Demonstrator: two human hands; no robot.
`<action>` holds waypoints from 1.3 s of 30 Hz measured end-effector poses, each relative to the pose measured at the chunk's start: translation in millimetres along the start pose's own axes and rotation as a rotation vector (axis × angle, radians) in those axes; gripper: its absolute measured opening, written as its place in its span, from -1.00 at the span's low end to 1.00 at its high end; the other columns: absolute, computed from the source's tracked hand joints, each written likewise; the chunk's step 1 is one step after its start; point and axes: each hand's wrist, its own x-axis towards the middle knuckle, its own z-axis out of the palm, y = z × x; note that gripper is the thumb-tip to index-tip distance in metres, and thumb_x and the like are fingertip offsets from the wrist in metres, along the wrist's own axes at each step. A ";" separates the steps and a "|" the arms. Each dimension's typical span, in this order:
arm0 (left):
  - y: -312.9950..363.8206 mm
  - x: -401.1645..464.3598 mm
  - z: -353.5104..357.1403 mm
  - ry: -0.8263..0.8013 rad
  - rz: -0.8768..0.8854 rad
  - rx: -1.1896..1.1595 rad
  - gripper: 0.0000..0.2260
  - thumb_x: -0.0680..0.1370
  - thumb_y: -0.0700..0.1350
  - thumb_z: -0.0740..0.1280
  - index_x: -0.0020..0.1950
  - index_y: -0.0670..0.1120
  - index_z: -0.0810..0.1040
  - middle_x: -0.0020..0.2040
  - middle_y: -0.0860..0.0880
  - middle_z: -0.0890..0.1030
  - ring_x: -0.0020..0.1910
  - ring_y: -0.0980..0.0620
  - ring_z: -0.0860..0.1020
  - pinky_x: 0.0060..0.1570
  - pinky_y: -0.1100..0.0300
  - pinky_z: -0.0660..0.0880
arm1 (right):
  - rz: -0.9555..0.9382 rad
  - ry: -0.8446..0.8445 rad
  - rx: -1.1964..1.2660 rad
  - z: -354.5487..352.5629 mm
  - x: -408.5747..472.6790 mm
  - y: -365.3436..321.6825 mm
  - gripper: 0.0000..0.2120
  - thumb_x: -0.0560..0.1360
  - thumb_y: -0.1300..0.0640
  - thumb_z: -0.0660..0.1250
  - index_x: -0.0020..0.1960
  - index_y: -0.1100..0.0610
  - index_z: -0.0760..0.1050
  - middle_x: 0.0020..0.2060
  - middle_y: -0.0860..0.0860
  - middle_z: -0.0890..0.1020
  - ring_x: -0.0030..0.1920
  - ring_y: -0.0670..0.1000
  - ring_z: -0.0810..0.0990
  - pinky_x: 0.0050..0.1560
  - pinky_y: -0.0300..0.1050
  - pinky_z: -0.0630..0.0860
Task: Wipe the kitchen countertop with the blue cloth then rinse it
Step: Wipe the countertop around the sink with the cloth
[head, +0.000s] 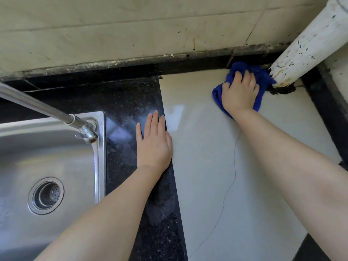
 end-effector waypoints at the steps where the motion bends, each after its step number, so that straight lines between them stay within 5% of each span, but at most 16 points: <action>1: -0.2 0.4 -0.1 -0.004 -0.003 0.002 -0.43 0.52 -0.01 -0.23 0.50 -0.11 0.16 0.53 -0.06 0.11 0.52 0.01 0.03 0.45 -0.04 -0.15 | -0.028 -0.002 0.007 2.7 -4.2 -8.6 -0.52 0.58 0.05 0.06 0.45 0.21 0.20 0.48 0.20 0.18 0.49 0.18 0.08 0.44 0.12 0.03; 8: 2.0 -0.2 -2.9 0.003 -0.005 -0.012 -0.44 0.53 0.00 -0.20 0.48 -0.13 0.21 0.52 -0.07 0.16 0.51 -0.01 0.08 0.45 -0.07 -0.10 | -0.667 -0.144 0.078 8.2 -41.8 -63.2 -0.54 0.52 0.08 0.09 0.40 0.13 0.33 0.42 0.08 0.34 0.44 0.10 0.24 0.43 0.03 0.14; 13: 1.6 -0.2 -2.4 0.003 -0.003 -0.019 -0.44 0.53 -0.01 -0.20 0.48 -0.12 0.19 0.52 -0.06 0.14 0.51 0.00 0.05 0.45 -0.07 -0.12 | -0.433 -0.067 0.056 -11.7 6.4 17.5 -0.59 0.53 0.15 0.15 0.36 0.21 0.36 0.38 0.17 0.37 0.39 0.17 0.30 0.37 0.01 0.17; 16: 1.2 0.4 -1.7 -0.003 0.002 -0.019 -0.45 0.53 -0.02 -0.19 0.48 -0.13 0.20 0.52 -0.08 0.16 0.51 -0.02 0.07 0.45 -0.08 -0.11 | -0.275 0.000 0.067 2.2 -11.1 -16.1 -0.60 0.54 0.17 0.12 0.35 0.24 0.34 0.39 0.19 0.35 0.41 0.19 0.25 0.43 0.06 0.13; 20: 0.7 0.8 -0.4 0.010 -0.006 0.007 -0.51 0.55 -0.06 -0.09 0.41 -0.17 0.33 0.46 -0.12 0.30 0.46 -0.06 0.23 0.41 -0.15 0.09 | -0.565 -0.109 0.101 17.6 -54.9 -93.0 -0.55 0.54 0.12 0.07 0.40 0.18 0.32 0.44 0.11 0.31 0.46 0.13 0.19 0.45 0.03 0.06; 24: 0.5 0.2 0.5 0.015 0.005 -0.001 -0.51 0.54 -0.06 -0.09 0.40 -0.17 0.34 0.45 -0.12 0.32 0.45 -0.07 0.25 0.40 -0.16 0.11 | -0.812 -0.238 0.057 6.2 -34.3 -76.5 -0.47 0.49 0.03 -0.01 0.42 0.12 0.31 0.45 0.08 0.30 0.46 0.10 0.22 0.44 0.00 0.11; 28: 1.8 -0.1 -1.8 0.004 0.004 -0.003 -0.47 0.54 -0.04 -0.15 0.45 -0.15 0.26 0.49 -0.10 0.23 0.49 -0.04 0.15 0.44 -0.12 0.00 | -0.433 -0.074 0.104 -5.4 -9.6 16.5 -0.50 0.51 0.06 0.01 0.41 0.16 0.32 0.43 0.14 0.32 0.44 0.16 0.23 0.44 0.03 0.12; 32: 1.6 0.2 -3.9 -0.028 0.005 -0.009 -0.41 0.51 0.00 -0.26 0.50 -0.12 0.15 0.53 -0.07 0.11 0.52 0.00 0.02 0.45 -0.07 -0.14 | -0.139 -0.035 0.041 1.3 -36.7 -3.6 -0.52 0.56 0.08 0.08 0.47 0.11 0.21 0.49 0.13 0.20 0.48 0.15 0.12 0.46 0.12 0.04; 39: -0.8 1.0 -5.9 -0.063 0.001 -0.037 -0.56 0.62 -0.12 -0.03 0.52 -0.10 0.06 0.55 -0.05 0.01 0.52 0.03 -0.07 0.46 -0.05 -0.19 | -0.850 -0.262 -0.049 -2.4 -158.7 6.1 -0.48 0.52 -0.09 0.02 0.46 -0.03 0.25 0.48 0.01 0.25 0.47 0.07 0.18 0.43 0.05 -0.03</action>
